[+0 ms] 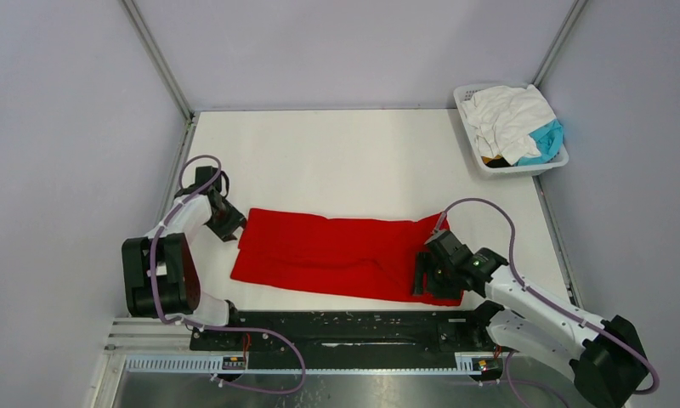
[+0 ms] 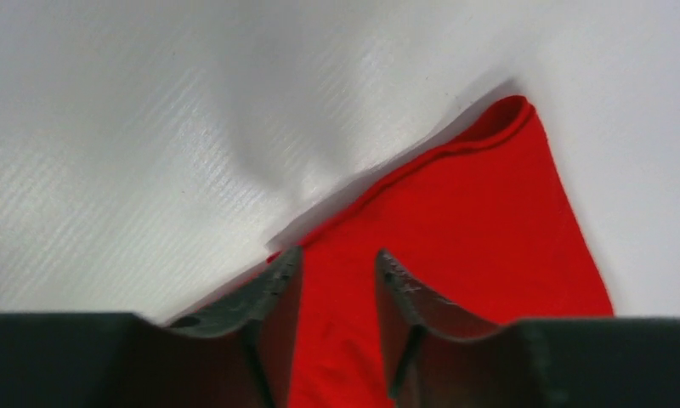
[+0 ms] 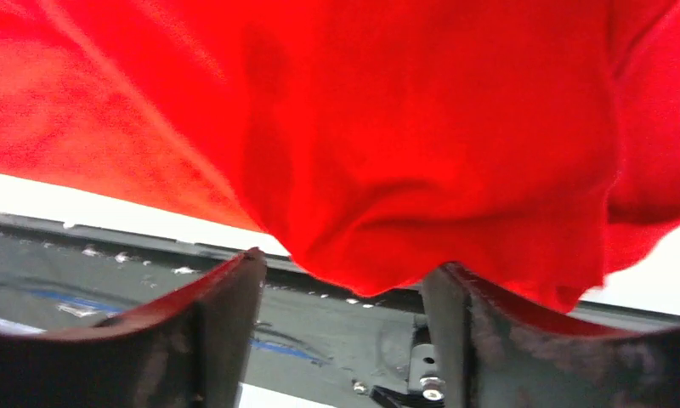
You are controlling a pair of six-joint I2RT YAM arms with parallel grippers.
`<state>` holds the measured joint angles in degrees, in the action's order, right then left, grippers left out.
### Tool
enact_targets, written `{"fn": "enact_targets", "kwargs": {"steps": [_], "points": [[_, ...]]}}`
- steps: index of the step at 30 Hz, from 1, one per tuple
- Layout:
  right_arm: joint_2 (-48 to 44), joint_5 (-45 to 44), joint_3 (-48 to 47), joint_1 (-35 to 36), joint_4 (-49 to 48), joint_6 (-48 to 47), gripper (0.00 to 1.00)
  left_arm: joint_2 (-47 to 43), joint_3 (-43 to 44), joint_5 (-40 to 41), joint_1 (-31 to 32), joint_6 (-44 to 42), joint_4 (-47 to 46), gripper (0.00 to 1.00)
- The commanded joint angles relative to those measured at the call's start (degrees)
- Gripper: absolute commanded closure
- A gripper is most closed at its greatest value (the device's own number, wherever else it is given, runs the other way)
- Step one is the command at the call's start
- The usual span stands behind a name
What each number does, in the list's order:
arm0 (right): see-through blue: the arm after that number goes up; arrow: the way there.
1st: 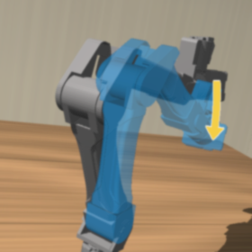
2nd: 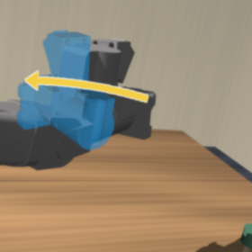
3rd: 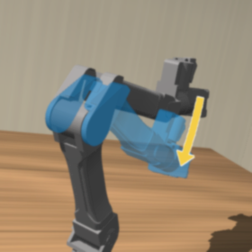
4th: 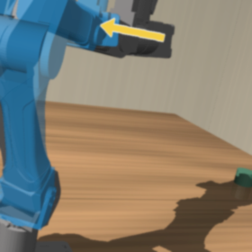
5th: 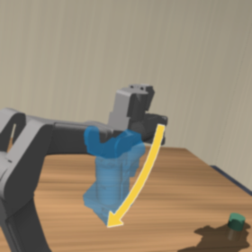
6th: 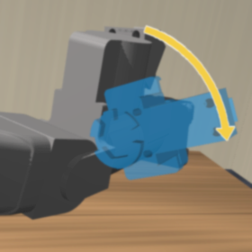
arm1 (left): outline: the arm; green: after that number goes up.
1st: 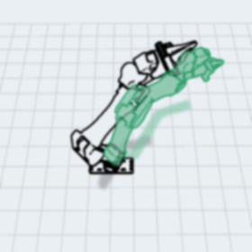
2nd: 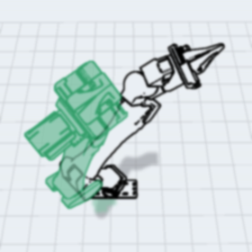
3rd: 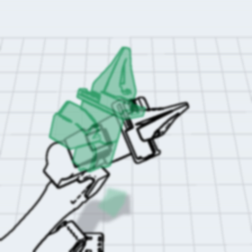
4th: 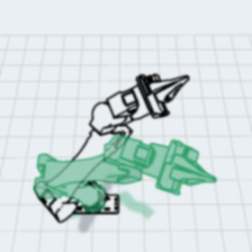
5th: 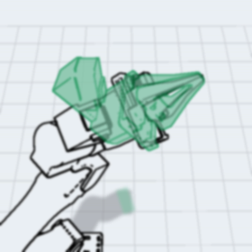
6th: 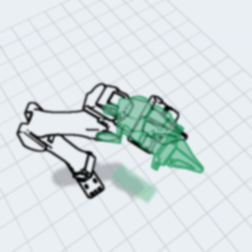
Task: Fold and stack the t-shirts
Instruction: Fold the other side of the tshirt into a rectangle, then rotate the tshirt 90 degrees
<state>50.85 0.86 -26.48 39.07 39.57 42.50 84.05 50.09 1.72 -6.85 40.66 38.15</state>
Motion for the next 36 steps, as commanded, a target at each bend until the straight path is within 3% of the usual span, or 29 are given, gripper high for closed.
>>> {"fn": "enact_targets", "kwargs": {"steps": [1, 2, 4, 5, 11, 15, 19, 27, 30, 36], "points": [[-4.70, 5.40, -2.88, 0.54, -1.07, -4.61, 0.03, -5.31, -0.02, 2.28, -0.63, 2.14, -1.68, 0.55], [-6.43, 4.62, -4.04, 0.54, -0.50, -4.85, 0.01, -7.08, 0.20, 2.29, -0.62, 2.61, -1.24, 0.44], [-9.88, 2.79, -6.49, 0.52, 0.28, -5.07, 0.00, -10.45, 0.95, 2.80, -0.61, 3.64, 0.32, 0.03], [-11.52, 1.77, -7.63, 0.54, 0.31, -5.20, 0.01, -12.09, 1.38, 3.01, -0.62, 3.93, 1.23, 0.01], [-12.40, -7.74, -11.88, 0.44, -4.24, -3.58, 0.01, -15.90, 2.38, -5.09, 2.63, 2.49, -2.23, 0.01], [-2.29, -7.85, -18.82, 0.18, -5.20, -6.12, 0.01, -8.97, 4.41, -8.81, 10.17, 1.51, -5.17, 0.01], [9.41, -6.88, -22.21, -1.94, -12.63, -8.37, 0.00, 0.26, 7.14, -9.44, 14.07, 1.08, -6.21, 0.01], [32.07, 0.39, -24.57, -12.52, -22.33, -4.93, 0.00, 9.03, 5.05, -7.79, 13.58, 0.65, -10.32, 0.01], [34.90, -4.64, -22.36, -14.66, -22.63, -3.07, 0.01, 10.04, 3.47, -8.13, 11.23, 0.68, -10.92, 0.01], [39.44, -2.21, -17.96, -17.41, -25.25, 4.49, 0.01, 8.50, -0.96, -8.20, 8.45, 1.88, -12.60, 0.01]]}}
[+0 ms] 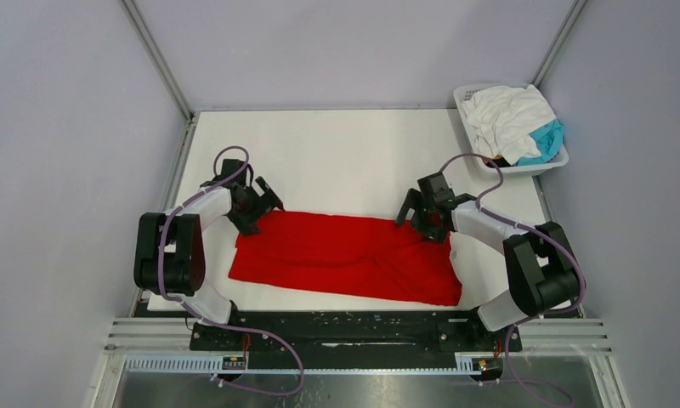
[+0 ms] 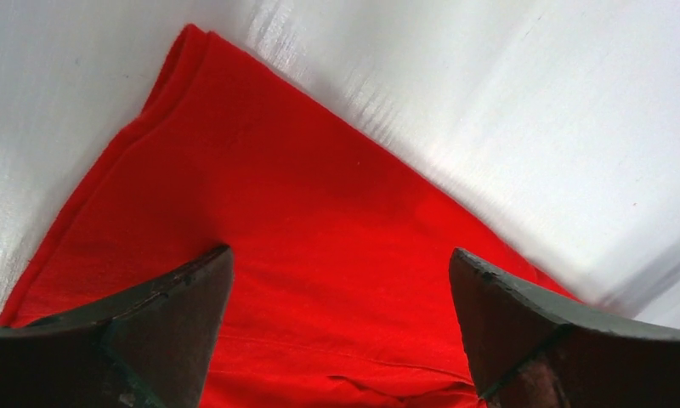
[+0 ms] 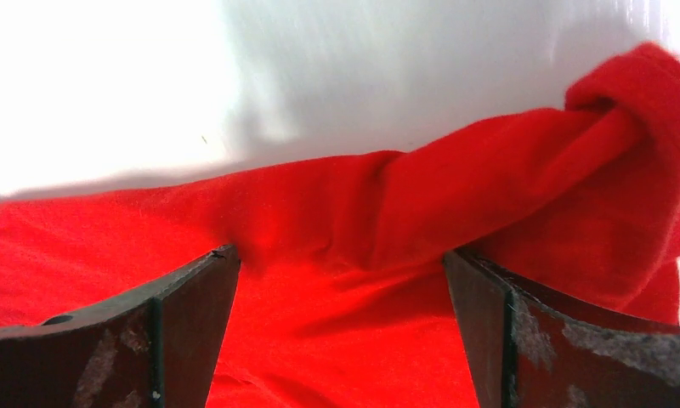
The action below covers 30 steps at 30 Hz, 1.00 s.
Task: Fold and stack the t-shirts
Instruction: Rotate the tshirt 90 degrees
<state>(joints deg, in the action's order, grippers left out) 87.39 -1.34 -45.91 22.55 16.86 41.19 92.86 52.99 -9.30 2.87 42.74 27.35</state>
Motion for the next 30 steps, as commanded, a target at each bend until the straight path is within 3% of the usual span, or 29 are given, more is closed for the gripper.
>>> {"fn": "enact_targets", "kwargs": {"steps": [1, 9, 15, 20, 25, 28, 30], "points": [[4.19, 0.63, 0.94, -1.41, -2.97, 6.39, 0.01, -0.72, -4.54, 2.61, -1.29, -0.08, -1.78, 0.01], [15.32, 7.34, -12.49, -7.99, -4.82, 8.18, 0.00, -7.11, -10.51, 2.52, 2.70, 4.36, -2.61, 0.01], [27.01, 11.65, -34.04, -11.73, 2.41, 6.09, 0.01, -10.15, -17.00, 0.16, 12.01, 12.28, -6.85, 0.01], [38.79, 14.41, -52.80, -12.09, 9.21, 3.34, 0.00, -14.88, -24.57, -2.18, 23.73, 19.67, -8.90, 0.01], [45.94, 14.38, -67.30, -12.03, 14.02, -0.04, 0.01, -21.68, -25.24, -2.45, 31.84, 17.99, 1.32, 0.01], [45.58, 14.03, -75.95, -11.96, 20.63, -3.98, 0.00, -28.67, -21.30, 3.53, 34.46, 15.04, 11.50, 0.01], [43.46, 11.89, -80.38, -11.55, 25.68, -7.40, 0.00, -33.72, -19.60, 4.36, 35.03, 12.61, 13.03, 0.01]]}}
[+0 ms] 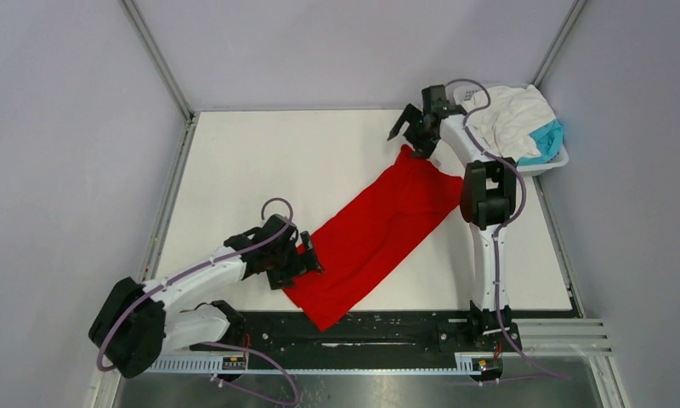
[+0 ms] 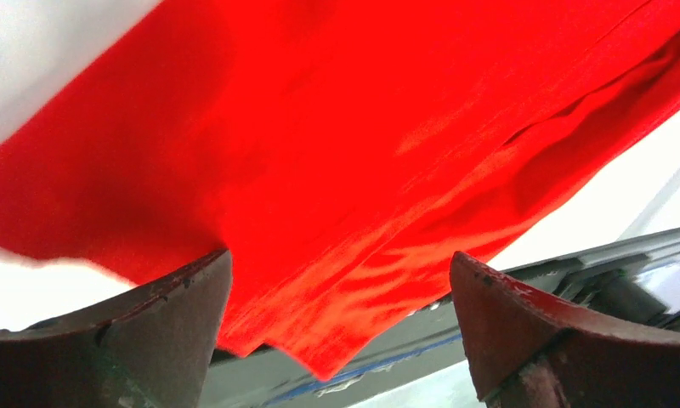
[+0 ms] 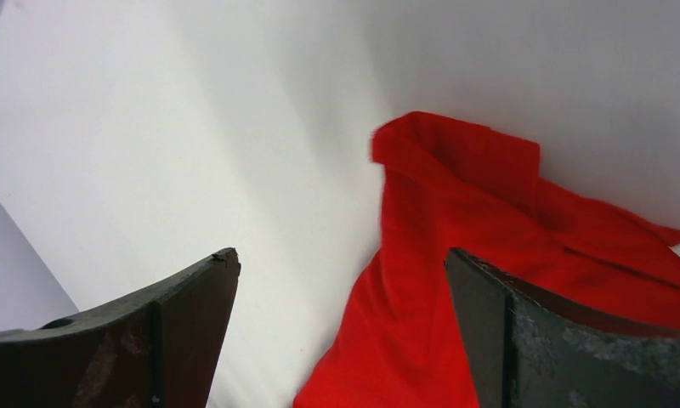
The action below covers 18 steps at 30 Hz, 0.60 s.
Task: Fold and stack the t-shirts
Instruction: Rotate the tshirt 90 degrees
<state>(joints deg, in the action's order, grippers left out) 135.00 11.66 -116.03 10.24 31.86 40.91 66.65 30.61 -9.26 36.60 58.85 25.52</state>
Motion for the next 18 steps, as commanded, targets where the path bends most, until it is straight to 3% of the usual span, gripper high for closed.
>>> {"fn": "enact_targets", "kwargs": {"steps": [1, 3, 5, 8, 11, 14, 18], "points": [[-6.01, -2.67, -11.21, 1.12, 13.01, -9.16, 0.01, -9.65, 3.11, 4.56, 1.47, -4.60, 14.71, 0.01], [-10.97, -5.78, -9.25, 2.20, 15.82, -13.17, 0.00, -12.92, 3.06, 5.93, 1.48, -6.16, 14.10, 0.01], [-17.69, -9.36, -0.68, 3.64, 15.57, -14.93, 0.00, -13.62, 3.09, 6.42, 1.52, -8.05, 11.80, 0.01], [-29.82, -10.82, 23.38, 5.66, 7.16, -12.12, 0.01, -9.98, 4.19, 3.61, 1.90, -9.73, 6.35, 0.01], [-39.12, -8.20, 41.06, 7.40, -0.77, -7.94, 0.01, -4.03, 6.40, -0.76, 3.98, -12.42, 0.27, 0.01], [-41.15, -6.37, 48.80, 8.72, -3.48, -6.65, 0.00, 3.16, 9.44, -1.54, 6.85, -14.58, -1.78, 0.01], [-37.49, -8.55, 49.35, 8.92, -1.50, -7.35, 0.01, 12.70, 11.89, -2.31, 8.82, -15.56, -2.36, 0.01]]}}
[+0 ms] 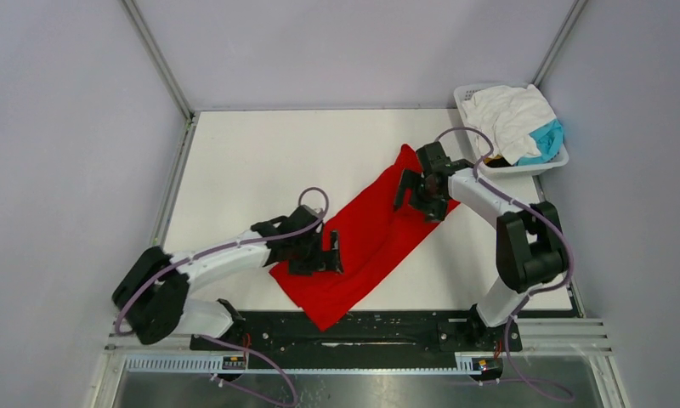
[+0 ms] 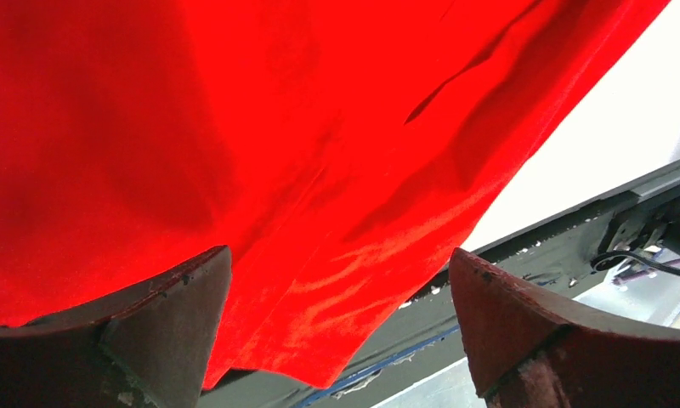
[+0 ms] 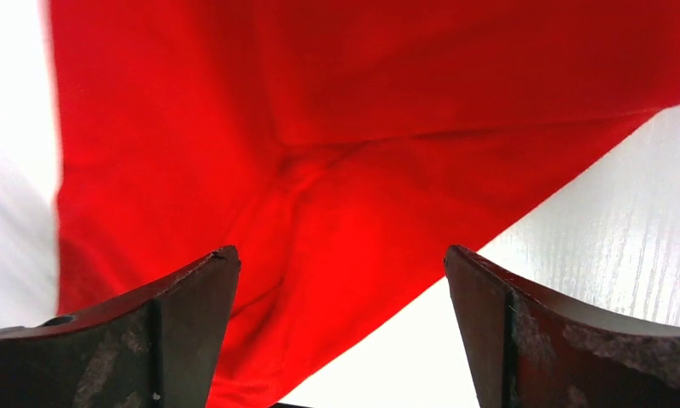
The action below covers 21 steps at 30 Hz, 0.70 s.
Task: Fold and stack the t-shirts
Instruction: Rotate the tshirt 90 degrees
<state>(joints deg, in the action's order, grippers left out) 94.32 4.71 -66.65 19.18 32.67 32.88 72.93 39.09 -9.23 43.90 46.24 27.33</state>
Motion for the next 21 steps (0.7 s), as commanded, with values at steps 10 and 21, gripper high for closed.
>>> {"fn": "enact_targets", "kwargs": {"steps": [10, 21], "points": [[24.59, -2.10, -24.64, -0.55, 5.92, -2.73, 0.00, 17.27, 3.10, -6.93, 3.43, 1.71, -12.92, 0.01], [59.87, 5.11, -86.08, -0.55, 24.76, -3.19, 0.00, 27.69, 15.93, -4.40, 7.11, 13.56, -14.73, 0.01]]}}
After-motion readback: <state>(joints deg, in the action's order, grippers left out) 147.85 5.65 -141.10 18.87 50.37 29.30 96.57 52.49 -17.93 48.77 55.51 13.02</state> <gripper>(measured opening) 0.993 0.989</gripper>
